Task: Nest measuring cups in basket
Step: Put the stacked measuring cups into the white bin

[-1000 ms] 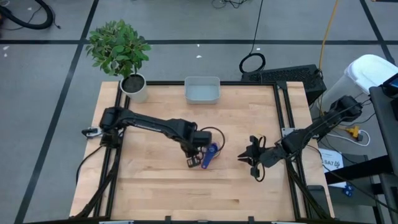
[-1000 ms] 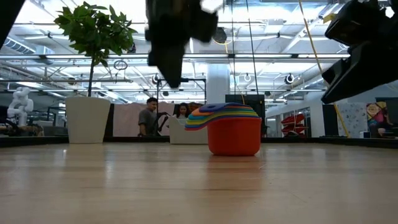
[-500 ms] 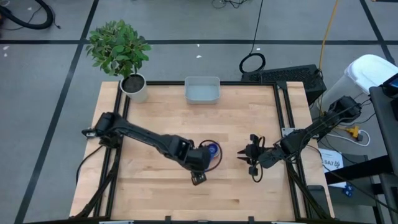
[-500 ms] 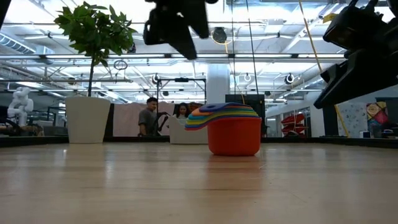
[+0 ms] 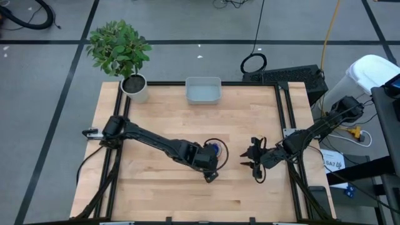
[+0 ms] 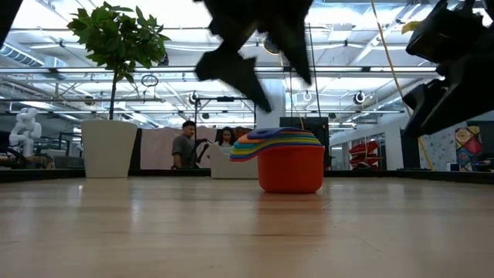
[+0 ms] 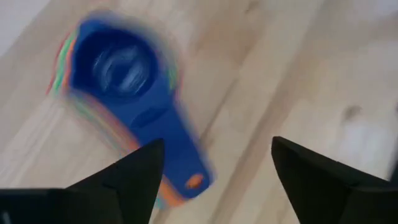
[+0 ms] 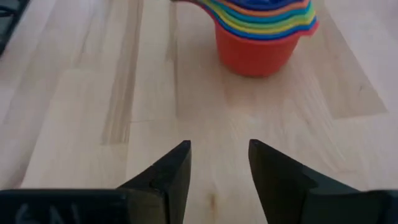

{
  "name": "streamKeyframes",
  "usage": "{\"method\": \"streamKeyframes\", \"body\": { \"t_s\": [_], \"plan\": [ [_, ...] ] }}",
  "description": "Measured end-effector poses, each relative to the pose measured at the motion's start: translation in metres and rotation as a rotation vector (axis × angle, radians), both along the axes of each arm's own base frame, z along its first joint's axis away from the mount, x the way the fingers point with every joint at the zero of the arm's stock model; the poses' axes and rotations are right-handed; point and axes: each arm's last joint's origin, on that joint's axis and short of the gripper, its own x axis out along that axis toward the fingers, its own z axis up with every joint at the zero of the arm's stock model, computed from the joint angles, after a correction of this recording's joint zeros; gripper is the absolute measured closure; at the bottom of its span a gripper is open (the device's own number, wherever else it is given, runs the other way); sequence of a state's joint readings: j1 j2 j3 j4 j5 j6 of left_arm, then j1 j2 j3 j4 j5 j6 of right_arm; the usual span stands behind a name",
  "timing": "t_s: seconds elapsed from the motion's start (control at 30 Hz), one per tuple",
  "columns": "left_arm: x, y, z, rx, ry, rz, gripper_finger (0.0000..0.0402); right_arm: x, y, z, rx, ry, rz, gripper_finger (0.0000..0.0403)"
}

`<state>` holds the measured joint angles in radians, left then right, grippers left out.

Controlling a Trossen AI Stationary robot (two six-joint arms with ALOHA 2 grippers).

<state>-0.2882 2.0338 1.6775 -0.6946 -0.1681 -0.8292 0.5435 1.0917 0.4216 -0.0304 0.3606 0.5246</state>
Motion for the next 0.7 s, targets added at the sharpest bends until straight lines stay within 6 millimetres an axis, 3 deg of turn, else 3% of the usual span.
{"method": "streamKeyframes", "body": {
  "t_s": [0.13,0.3,0.7],
  "plan": [
    [0.008,0.005,-0.016,-0.028,0.022,0.060,0.0123,-0.003,-0.001,0.001,-0.024,0.019,0.046,0.0248],
    [0.016,0.009,-0.021,-0.069,-0.020,0.115,0.0136,-0.007,-0.003,0.004,-0.067,0.016,0.084,0.0248],
    [0.017,0.008,-0.006,-0.091,-0.045,0.120,0.0160,-0.018,-0.011,0.016,-0.156,-0.011,0.166,0.0248]
  ]
}}
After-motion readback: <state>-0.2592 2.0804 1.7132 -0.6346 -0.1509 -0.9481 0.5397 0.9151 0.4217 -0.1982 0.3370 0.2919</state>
